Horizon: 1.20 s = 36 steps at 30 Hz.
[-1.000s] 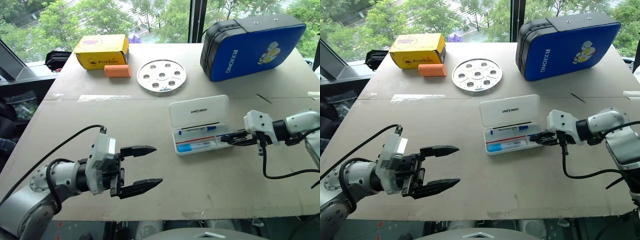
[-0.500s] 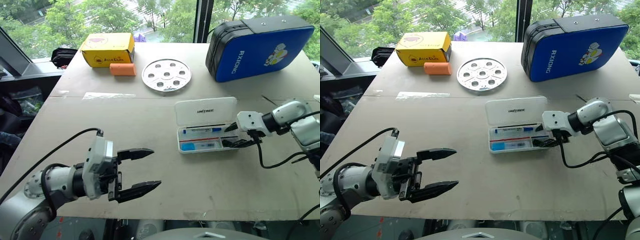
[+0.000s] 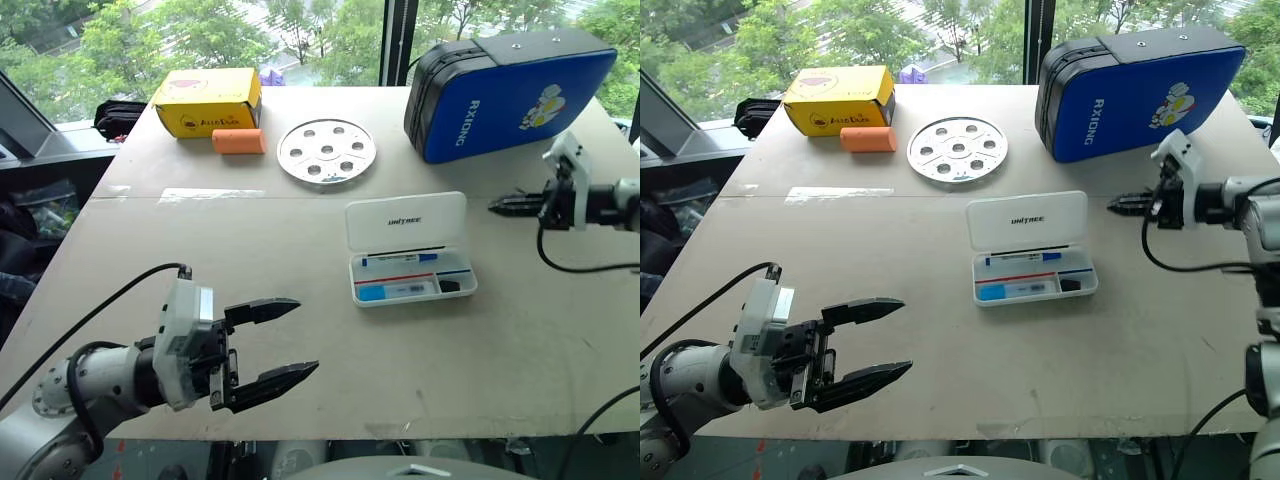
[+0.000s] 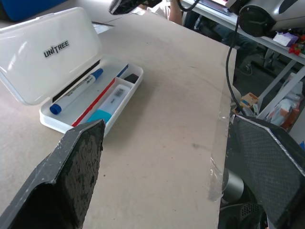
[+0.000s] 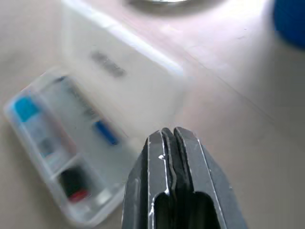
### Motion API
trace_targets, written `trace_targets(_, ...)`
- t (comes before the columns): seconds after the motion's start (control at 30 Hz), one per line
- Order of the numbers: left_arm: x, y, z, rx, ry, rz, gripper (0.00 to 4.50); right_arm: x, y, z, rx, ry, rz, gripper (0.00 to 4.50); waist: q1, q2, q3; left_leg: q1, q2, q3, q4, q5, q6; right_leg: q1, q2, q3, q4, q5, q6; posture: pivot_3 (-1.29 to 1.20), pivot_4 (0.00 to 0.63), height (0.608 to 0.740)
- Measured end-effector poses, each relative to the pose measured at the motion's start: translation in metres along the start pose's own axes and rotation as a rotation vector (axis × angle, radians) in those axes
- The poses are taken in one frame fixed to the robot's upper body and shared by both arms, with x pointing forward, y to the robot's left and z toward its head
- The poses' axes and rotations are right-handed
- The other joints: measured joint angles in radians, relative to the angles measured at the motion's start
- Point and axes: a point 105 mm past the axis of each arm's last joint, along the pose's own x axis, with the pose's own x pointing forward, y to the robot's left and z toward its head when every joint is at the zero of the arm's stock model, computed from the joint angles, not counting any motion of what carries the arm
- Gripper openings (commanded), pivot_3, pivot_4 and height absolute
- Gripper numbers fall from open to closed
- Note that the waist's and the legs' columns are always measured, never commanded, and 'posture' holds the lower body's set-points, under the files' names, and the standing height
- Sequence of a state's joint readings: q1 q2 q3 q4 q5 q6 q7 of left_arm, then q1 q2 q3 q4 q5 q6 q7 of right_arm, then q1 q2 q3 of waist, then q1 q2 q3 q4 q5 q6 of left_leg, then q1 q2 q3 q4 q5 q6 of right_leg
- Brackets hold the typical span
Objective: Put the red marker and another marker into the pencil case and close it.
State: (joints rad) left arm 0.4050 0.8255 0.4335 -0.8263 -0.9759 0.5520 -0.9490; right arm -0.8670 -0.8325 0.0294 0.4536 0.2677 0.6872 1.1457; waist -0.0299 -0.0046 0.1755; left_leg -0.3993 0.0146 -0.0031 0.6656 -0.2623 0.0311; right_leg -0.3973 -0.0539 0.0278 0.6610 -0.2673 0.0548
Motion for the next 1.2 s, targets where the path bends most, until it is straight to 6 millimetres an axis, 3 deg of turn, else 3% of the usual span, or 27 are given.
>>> trace_targets(0.03,-0.001,0.000,0.001,0.005,-0.001,0.004,4.36,0.010,-0.013,0.006,0.016,-0.001,-0.073,0.09,-0.003,0.000,0.000,0.001,0.000,0.000,0.000,0.000,0.000,0.000,0.002,0.000,0.000,0.000,0.000,0.00,0.150,0.740)
trace_targets(0.13,-0.001,0.000,0.002,0.009,-0.004,0.007,4.36,0.036,-0.022,0.008,0.037,0.026,-0.125,0.09,-0.006,0.000,0.000,0.000,0.000,0.000,0.000,0.000,0.000,0.000,0.002,0.000,0.000,0.002,0.003,0.00,0.150,0.740)
trace_targets(0.23,-0.001,0.002,0.004,0.019,-0.005,0.018,4.36,0.073,-0.002,0.007,0.051,0.065,-0.004,0.09,-0.011,0.000,0.000,-0.002,0.000,0.000,-0.001,0.000,0.000,-0.002,0.002,0.000,0.000,0.002,0.004,0.00,0.150,0.740)
trace_targets(0.3,-0.002,0.002,0.003,0.017,-0.003,0.024,4.36,0.082,0.015,0.005,0.067,0.098,0.124,0.09,-0.009,0.000,0.000,-0.005,-0.001,0.000,-0.001,0.000,0.000,-0.005,0.001,-0.001,0.000,0.002,0.004,0.00,0.150,0.740)
trace_targets(0.43,-0.004,0.000,0.000,-0.005,0.005,0.039,4.36,0.075,0.051,0.006,0.050,0.176,0.438,0.09,-0.003,0.001,0.000,-0.017,-0.001,-0.003,0.003,0.001,-0.002,-0.014,0.000,-0.003,0.001,0.002,0.004,0.00,0.150,0.740)
trace_targets(0.6,-0.005,-0.001,-0.001,-0.005,-0.002,0.045,4.36,0.054,0.076,0.016,-0.080,0.215,0.556,0.09,0.001,0.001,0.000,-0.017,-0.002,-0.006,0.003,0.000,0.000,-0.014,-0.006,-0.005,0.001,0.002,0.004,0.00,0.150,0.740)
trace_targets(0.67,-0.004,-0.001,0.000,0.004,-0.004,0.044,4.36,0.049,0.090,-0.003,-0.134,0.259,0.587,0.09,0.005,-0.001,-0.001,-0.016,-0.002,-0.007,0.002,0.000,0.000,-0.013,-0.006,-0.007,0.001,0.002,0.004,0.00,0.150,0.740)
trace_targets(0.77,-0.002,-0.001,-0.001,0.009,-0.009,0.040,4.36,0.058,0.117,-0.052,-0.208,0.314,0.634,0.09,0.011,0.001,-0.003,-0.015,-0.003,-0.006,0.002,0.000,-0.001,-0.013,-0.006,-0.006,0.002,0.002,0.004,0.00,0.150,0.740)
trace_targets(0.83,0.000,-0.001,0.002,0.022,-0.013,0.025,4.36,0.062,0.120,-0.058,-0.329,0.306,0.590,0.09,0.009,0.001,-0.011,-0.009,-0.003,-0.005,0.002,0.000,-0.001,-0.007,-0.001,-0.004,0.002,0.002,0.004,0.00,0.150,0.740)
trace_targets(0.97,0.004,0.000,0.003,0.026,-0.013,0.013,4.36,0.063,0.122,-0.078,-0.396,0.253,0.489,0.09,0.017,-0.015,-0.026,0.021,-0.001,-0.006,-0.008,0.000,0.000,0.021,-0.002,-0.006,-0.007,-0.003,-0.004,0.00,0.150,0.740)
trace_targets(1.13,0.007,0.006,0.001,0.038,0.007,0.043,4.36,0.039,0.126,-0.086,-0.282,0.053,0.378,0.09,0.038,-0.025,-0.032,0.018,-0.003,-0.007,-0.008,0.000,-0.001,0.021,-0.008,-0.007,-0.010,-0.003,-0.004,0.00,0.150,0.740)
trace_targets(1.2,0.008,0.010,-0.003,0.027,0.024,0.064,4.36,0.023,0.124,-0.087,-0.227,-0.025,0.323,0.89,0.041,-0.013,-0.025,0.015,-0.005,-0.005,-0.008,0.000,-0.001,0.018,-0.009,-0.005,-0.010,-0.002,-0.003,0.00,0.150,0.740)
